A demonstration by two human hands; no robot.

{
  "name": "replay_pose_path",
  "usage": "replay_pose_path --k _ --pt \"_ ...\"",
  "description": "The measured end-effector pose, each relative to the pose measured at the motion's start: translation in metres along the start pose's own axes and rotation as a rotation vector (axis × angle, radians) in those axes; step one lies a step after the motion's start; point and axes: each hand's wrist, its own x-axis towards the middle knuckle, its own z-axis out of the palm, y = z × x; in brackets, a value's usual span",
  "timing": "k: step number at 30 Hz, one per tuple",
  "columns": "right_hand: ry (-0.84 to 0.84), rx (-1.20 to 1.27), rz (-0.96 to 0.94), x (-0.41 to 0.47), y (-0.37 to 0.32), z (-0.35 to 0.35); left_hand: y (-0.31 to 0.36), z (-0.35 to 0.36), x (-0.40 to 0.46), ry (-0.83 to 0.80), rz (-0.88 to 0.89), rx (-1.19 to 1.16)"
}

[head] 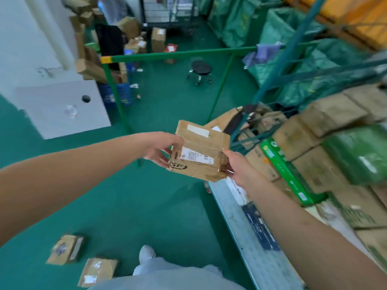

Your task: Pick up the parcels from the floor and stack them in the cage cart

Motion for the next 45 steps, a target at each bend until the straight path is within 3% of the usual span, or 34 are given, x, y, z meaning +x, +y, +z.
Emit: replay_pose_path --k 8,12,19,27,38,45 --pt "0.141 0.183 -0.01 -0.022 0.033 -0.201 0.086 0.186 0.023 -0.183 0.02 0.088" --pt "0.154 0.376 -0.017 -0.036 0.053 -0.286 0.126 0.271 0.032 -0.231 0.061 0.148" --pt "0.259 0.456 -0.025 -0.066 0.095 -0.413 0.184 0.402 0.048 -0.321 0.098 0.334" --pt "0.421 0.552 -0.008 -0.078 0.132 -0.502 0.228 0.512 0.054 -0.423 0.161 0.545" --pt "0.552 0.729 -0.035 -0.085 0.141 -0.578 0.3 0.619 0.094 -0.587 0.204 0.66" --pt "0.757 0.857 -0.049 -0.09 0.136 -0.637 0.361 0.693 0.113 -0.762 0.266 0.743"
